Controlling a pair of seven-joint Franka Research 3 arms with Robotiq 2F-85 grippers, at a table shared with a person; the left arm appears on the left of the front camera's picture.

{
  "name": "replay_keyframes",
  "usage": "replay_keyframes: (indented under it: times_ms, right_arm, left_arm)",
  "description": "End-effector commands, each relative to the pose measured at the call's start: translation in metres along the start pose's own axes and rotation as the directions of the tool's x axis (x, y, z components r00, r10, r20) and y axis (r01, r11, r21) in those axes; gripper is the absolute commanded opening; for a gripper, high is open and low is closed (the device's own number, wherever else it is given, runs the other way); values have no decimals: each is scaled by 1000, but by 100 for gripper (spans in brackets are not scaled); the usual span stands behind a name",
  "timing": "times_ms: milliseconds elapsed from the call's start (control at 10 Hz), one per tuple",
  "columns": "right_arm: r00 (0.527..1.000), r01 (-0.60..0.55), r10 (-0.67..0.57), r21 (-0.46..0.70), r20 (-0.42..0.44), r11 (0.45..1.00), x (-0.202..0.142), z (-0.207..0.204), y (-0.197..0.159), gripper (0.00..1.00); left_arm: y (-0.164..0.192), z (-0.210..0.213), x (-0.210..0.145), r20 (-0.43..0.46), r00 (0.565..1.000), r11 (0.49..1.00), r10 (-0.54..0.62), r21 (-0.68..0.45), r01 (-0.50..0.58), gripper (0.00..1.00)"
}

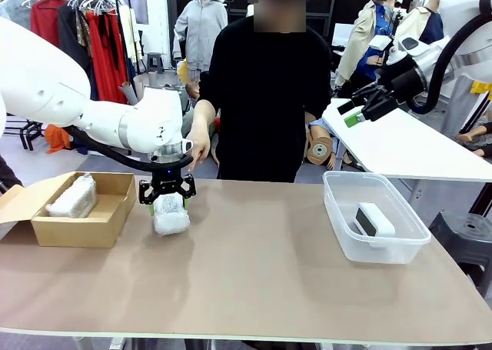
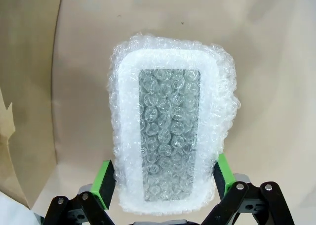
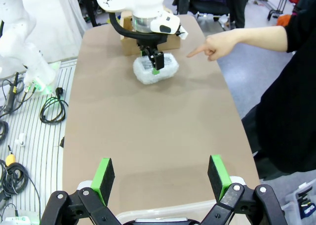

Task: Separate and place wrapped and unwrapped clocks.
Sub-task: Pick up the Digital clock indicated by the person.

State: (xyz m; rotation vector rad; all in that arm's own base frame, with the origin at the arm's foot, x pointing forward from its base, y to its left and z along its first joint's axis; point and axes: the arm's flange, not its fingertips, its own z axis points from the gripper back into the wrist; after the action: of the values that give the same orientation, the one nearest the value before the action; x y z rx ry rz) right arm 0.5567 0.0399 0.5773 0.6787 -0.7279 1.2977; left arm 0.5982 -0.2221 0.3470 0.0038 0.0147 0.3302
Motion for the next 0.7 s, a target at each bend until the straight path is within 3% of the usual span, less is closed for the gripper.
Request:
replay_keyframes:
  times_ms: [0, 600]
  right_arm:
    - [1000, -2, 2, -2, 3, 1000, 1, 1, 0, 100]
    - [1000, -2, 2, -2, 3, 1000, 1, 1, 0, 100]
  left_arm:
    - [-1, -6, 9, 18, 1000, 1000, -25, 15, 24, 100]
    - [-2, -26, 15, -11, 1000, 999, -29, 16, 29, 100]
